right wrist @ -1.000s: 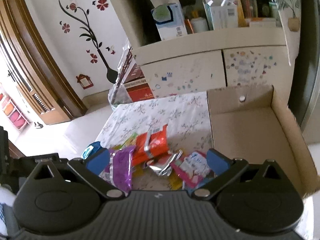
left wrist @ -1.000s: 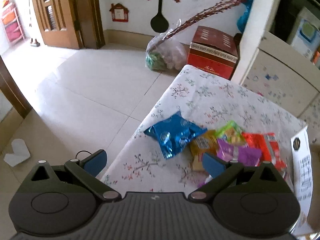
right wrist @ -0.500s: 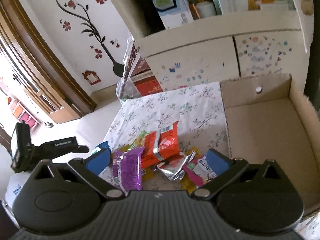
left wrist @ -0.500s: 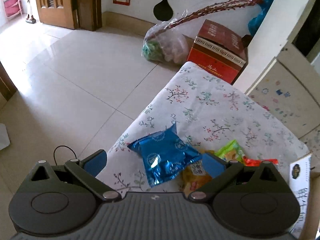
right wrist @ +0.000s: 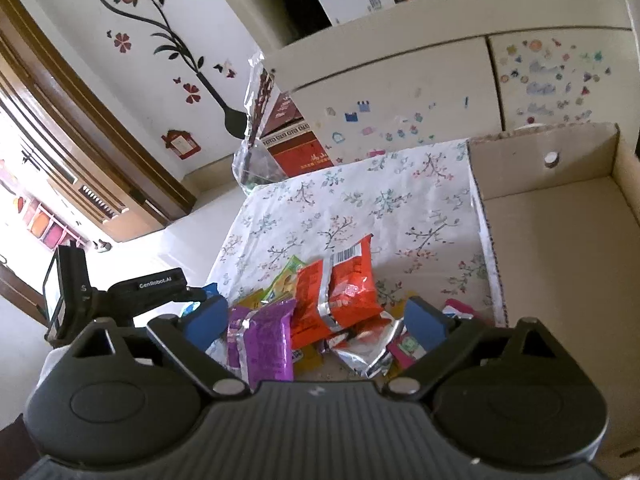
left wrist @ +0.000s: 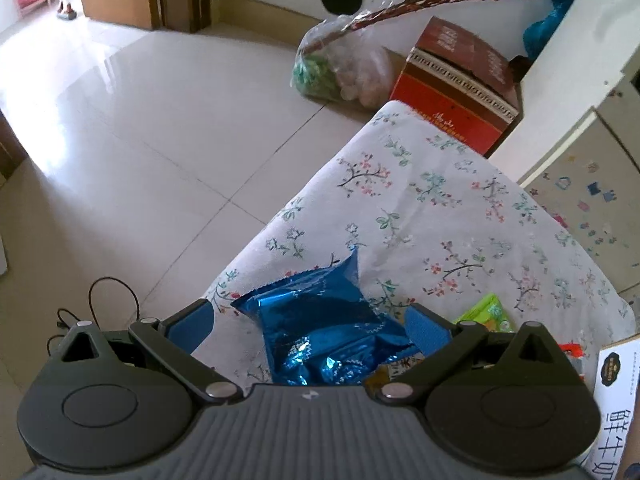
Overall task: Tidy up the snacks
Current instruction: 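Lower left tool onto blue foil bag while right tool moves to orange-red bag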
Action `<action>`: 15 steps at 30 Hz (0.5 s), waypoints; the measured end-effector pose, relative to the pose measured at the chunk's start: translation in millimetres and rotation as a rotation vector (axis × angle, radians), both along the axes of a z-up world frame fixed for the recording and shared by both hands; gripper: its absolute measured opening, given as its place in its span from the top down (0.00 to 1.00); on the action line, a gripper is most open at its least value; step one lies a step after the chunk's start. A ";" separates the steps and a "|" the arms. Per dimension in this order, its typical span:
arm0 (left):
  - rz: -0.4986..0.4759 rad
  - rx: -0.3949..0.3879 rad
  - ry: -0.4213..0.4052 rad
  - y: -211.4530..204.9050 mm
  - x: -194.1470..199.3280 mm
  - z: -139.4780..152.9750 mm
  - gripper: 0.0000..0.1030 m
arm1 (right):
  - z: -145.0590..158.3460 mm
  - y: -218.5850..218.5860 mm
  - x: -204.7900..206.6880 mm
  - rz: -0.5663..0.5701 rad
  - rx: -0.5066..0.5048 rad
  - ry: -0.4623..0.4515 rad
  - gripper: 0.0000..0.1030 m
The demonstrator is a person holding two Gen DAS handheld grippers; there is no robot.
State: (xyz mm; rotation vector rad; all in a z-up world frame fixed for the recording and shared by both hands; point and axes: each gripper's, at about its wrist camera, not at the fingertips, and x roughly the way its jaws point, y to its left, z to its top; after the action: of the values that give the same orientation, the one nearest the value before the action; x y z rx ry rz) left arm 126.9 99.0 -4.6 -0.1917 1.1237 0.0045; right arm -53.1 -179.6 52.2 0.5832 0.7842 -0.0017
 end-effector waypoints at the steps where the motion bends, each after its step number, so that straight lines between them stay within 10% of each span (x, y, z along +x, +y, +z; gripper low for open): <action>1: 0.005 -0.001 0.004 0.4 0.9 -2.8 0.00 | -4.4 0.9 4.7 0.001 0.004 0.012 0.12; 15: -0.013 -0.005 0.114 -9.0 -1.8 -29.2 0.08 | -41.0 14.7 54.3 -0.060 -0.054 0.092 0.11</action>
State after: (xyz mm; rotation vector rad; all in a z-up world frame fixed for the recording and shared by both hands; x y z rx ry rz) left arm 125.1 90.0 -33.8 -0.1902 1.2385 0.0015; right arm 1.1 -164.9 11.3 0.5578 0.8531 -0.1055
